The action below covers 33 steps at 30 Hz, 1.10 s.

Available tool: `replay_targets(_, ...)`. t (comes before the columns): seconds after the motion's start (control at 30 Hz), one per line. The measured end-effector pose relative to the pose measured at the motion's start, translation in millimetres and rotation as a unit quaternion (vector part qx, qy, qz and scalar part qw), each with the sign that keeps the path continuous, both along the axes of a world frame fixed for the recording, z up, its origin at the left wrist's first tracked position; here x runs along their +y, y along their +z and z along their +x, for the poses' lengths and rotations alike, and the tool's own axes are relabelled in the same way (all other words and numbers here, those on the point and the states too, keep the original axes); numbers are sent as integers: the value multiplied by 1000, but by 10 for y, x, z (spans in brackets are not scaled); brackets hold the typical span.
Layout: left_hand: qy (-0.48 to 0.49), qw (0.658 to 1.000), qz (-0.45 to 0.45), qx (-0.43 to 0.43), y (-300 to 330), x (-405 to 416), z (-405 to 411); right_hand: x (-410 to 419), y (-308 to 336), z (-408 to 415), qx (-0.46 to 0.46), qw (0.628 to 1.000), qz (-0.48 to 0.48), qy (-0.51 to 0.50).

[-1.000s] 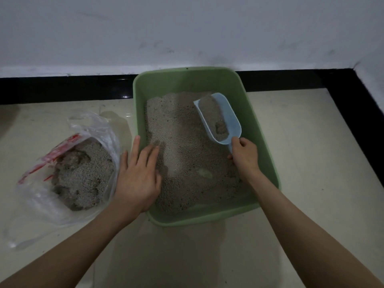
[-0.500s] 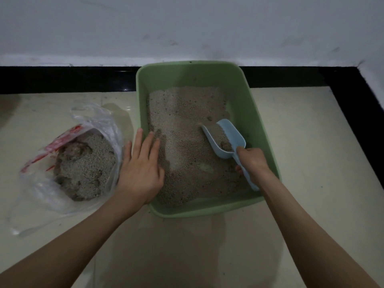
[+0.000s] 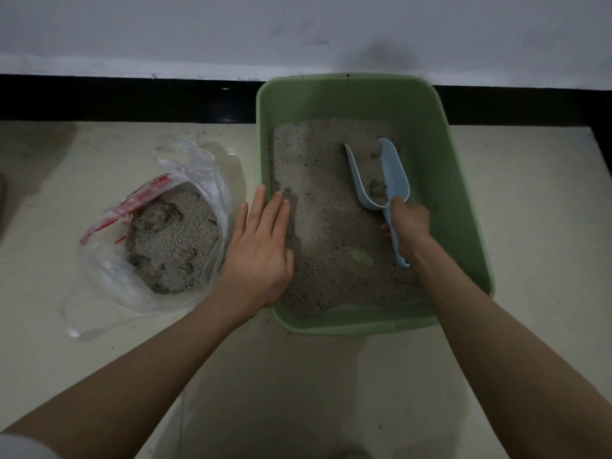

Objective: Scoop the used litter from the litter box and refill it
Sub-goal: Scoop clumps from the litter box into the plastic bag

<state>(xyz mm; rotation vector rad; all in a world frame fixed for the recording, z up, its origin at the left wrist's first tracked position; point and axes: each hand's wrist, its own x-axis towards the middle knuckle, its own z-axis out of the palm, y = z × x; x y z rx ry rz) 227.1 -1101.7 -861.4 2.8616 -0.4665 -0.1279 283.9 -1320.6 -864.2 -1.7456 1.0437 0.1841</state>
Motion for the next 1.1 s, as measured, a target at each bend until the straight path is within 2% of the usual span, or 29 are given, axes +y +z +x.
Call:
replay_targets(0.3, 0, 999, 19, 33, 54, 9, 12, -68, 96, -292, -94, 995, -20, 5)
replay_targets(0.5, -35, 996, 58, 63, 103, 30, 47, -26, 213, -512, -98, 994, -36, 30)
replay_targets(0.67, -55, 995, 72, 47, 109, 107, -73, 89, 357, -758, -107, 994, -25, 13)
replay_targets(0.8, -54, 998, -17, 31, 96, 420, -326, 227, 508, -901, -131, 989, -45, 41)
replay_targets(0.9, 8, 997, -77, 2, 67, 792, -440, 391, 608, -907, -130, 989, -23, 68)
replay_targets(0.97, 35, 997, -68, -12, 15, 1064, -528, 523, 673, -873, -122, 987, -29, 104)
replay_targets(1.1, 3, 999, 12, -34, -174, 1568, -817, 818, 781, -833, -128, 979, -2, 158)
